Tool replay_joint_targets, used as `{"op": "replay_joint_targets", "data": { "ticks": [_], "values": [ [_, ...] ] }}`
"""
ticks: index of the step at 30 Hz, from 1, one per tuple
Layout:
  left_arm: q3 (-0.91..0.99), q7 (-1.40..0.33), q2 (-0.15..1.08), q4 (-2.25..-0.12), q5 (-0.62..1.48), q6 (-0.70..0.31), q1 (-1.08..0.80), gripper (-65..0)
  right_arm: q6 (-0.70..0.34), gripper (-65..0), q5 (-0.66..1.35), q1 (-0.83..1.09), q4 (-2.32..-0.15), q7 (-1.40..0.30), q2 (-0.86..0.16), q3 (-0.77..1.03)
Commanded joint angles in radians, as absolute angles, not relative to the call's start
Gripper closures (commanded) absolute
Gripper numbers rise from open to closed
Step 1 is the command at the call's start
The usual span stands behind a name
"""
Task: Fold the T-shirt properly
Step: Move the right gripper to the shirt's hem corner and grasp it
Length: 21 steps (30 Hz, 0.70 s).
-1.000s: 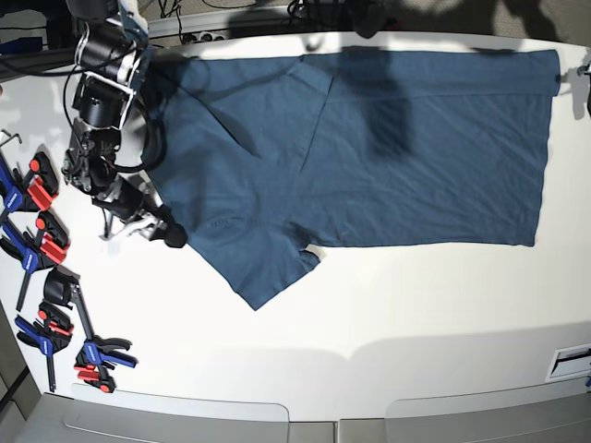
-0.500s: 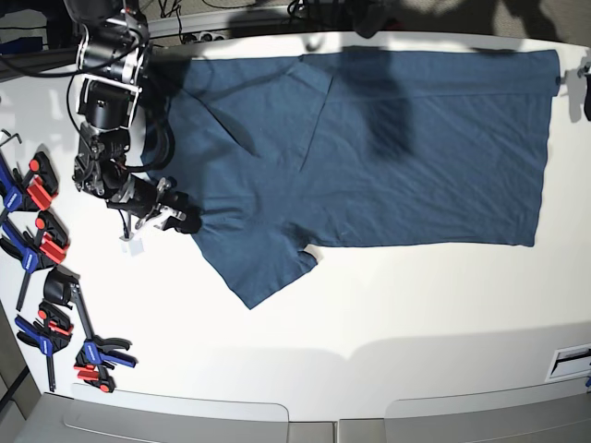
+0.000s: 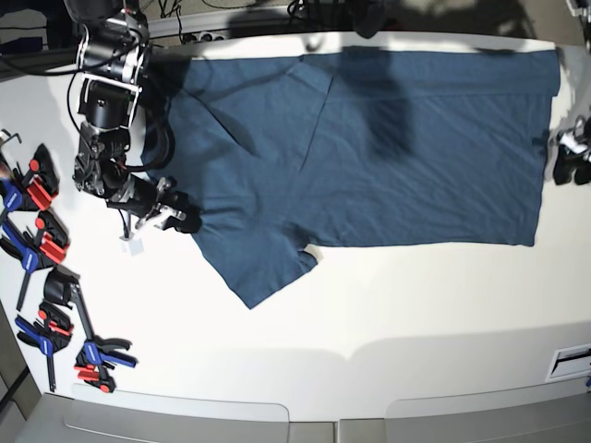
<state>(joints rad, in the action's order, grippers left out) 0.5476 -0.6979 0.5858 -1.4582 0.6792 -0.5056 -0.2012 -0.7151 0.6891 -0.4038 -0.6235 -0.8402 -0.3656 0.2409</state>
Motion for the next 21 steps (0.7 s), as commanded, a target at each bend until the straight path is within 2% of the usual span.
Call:
{"op": "replay_joint_targets", "data": {
  "ticks": [1,5,14,18,21],
  "values": [
    [0.532,-0.659,0.62,-1.419,0.678,-0.504,-0.153,-27.2,-0.698,0.0,0.685,-0.414,-0.625,-0.857,-0.376,0.24],
    [0.465,-0.606,0.645,-1.151,0.643,-0.505,0.041,-27.2,-0.698,0.0,0.685,-0.413,-0.625,-0.856,-0.376,0.24],
    [0.456,-0.531,0.662,-0.57,0.644,-0.508,0.414,-27.1,-0.698,0.0,0.685,-0.413,-0.625,-0.854,-0.376,0.24],
    [0.456,-0.514,0.636,-0.419,0.644,-0.515,0.489,-27.1,-0.698,0.0,0.685,-0.413,-0.625,-0.854,-0.376,0.24],
    [0.456,-0.514,0.603,-0.384,0.643,-0.524,0.505,-27.1,-0.698,0.0,0.685,-0.413,-0.625,-0.854,-0.376,0.24]
  ]
}}
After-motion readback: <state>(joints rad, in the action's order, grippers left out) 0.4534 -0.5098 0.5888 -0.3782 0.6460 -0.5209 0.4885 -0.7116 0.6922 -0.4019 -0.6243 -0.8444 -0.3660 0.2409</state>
